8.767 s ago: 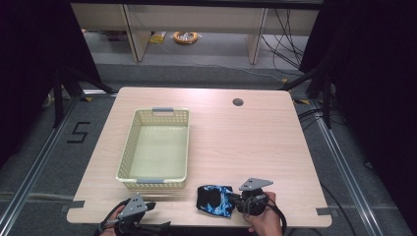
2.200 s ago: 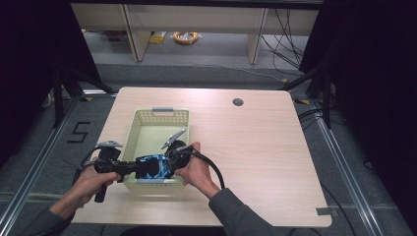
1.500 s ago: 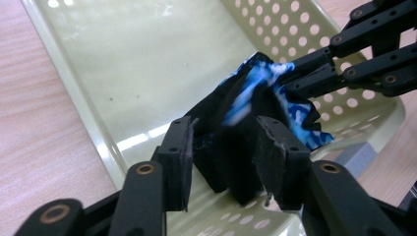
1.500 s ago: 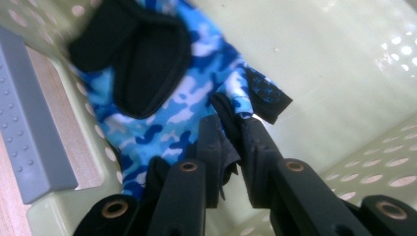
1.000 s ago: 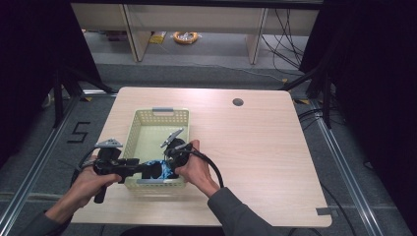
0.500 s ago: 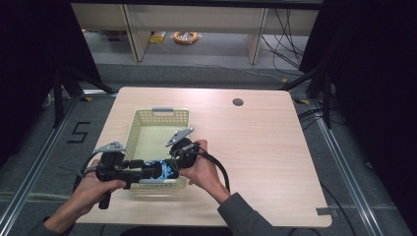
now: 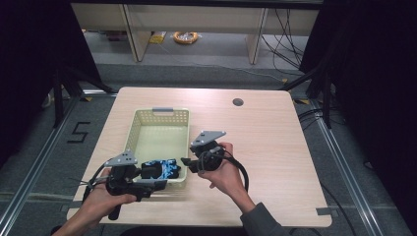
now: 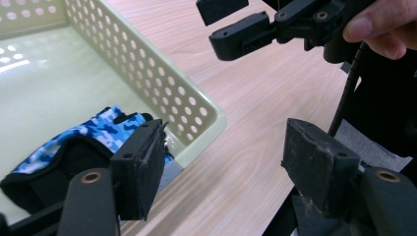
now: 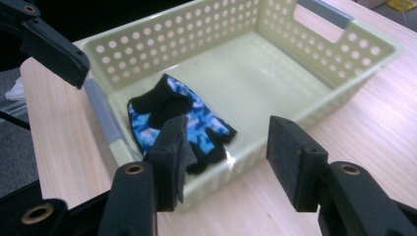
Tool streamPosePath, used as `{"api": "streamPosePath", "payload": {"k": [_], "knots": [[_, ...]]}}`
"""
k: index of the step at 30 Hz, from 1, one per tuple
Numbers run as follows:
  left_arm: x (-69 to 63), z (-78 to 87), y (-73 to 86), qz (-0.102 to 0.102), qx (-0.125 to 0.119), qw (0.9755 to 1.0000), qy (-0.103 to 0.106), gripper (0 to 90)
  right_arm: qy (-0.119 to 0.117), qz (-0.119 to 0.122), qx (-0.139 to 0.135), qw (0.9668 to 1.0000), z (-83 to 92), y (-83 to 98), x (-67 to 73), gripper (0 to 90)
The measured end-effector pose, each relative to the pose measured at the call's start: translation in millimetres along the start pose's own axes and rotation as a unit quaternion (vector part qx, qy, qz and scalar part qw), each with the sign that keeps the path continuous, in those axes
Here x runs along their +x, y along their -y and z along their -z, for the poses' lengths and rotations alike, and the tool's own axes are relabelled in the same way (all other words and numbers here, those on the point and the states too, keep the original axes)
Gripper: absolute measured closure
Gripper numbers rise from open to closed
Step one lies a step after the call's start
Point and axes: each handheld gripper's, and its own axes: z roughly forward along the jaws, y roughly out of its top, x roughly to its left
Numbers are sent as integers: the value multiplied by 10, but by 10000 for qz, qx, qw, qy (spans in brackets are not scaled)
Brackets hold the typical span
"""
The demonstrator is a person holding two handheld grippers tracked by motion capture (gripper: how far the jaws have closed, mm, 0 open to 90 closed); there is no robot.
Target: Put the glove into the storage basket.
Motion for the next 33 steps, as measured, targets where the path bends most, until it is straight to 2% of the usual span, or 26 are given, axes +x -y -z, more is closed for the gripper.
{"api": "streamPosePath", "payload": {"k": [2, 4, 5, 8, 9, 11, 12, 14, 16, 17, 18, 20, 23, 27, 29, 33], "knots": [[-21, -12, 4, -26, -51, 10000, 51, 308, 16, -56, -22, 10000, 70, 60, -33, 501], [-43, -22, 7, -104, -56, 9999, -6, 300, 15, -101, -74, 9999, 127, 104, -57, 495], [-59, -40, 18, -96, -98, 9999, -22, 298, 45, -171, -89, 9998, 148, 119, -54, 493], [-65, -65, 36, -109, -23, 9999, 65, 289, 29, -125, -183, 9998, 230, 172, -83, 483], [-77, -79, 45, -73, -61, 10000, 26, 285, 49, -202, -221, 9995, 254, 193, -75, 476], [-80, -101, 64, -86, -36, 9999, 82, 281, 33, -155, -276, 9995, 294, 226, -87, 470], [-91, -109, 73, -48, -42, 9999, 87, 281, 35, -277, -279, 9992, 319, 247, -74, 469], [-99, -124, 83, -52, -63, 9999, 146, 280, 8, -209, -364, 9991, 346, 305, -87, 462], [-118, -132, 90, -63, -83, 9998, 144, 280, -11, -212, -363, 9991, 353, 325, -86, 461], [-126, -140, 93, -94, -132, 9998, 153, 279, 62, -136, -444, 9989, 355, 345, -92, 459], [-140, -140, 95, -134, -132, 9998, 116, 279, 56, -318, -397, 9987, 369, 362, -76, 458], [-171, -149, 104, -166, -193, 9996, 129, 279, 9, -265, -503, 9984, 383, 418, -78, 458], [-183, -166, 121, -208, -241, 9994, 147, 279, -5, -242, -458, 9987, 398, 457, -81, 455], [-192, -198, 175, -196, -202, 9995, 146, 279, -24, -287, -466, 9985, 414, 492, -76, 448], [-198, -199, 199, -178, -183, 9996, 145, 279, 39, -371, -446, 9983, 434, 515, -71, 446], [-209, -198, 219, -251, -185, 9994, 150, 279, -7, -297, -485, 9984, 440, 550, -86, 444]]}}
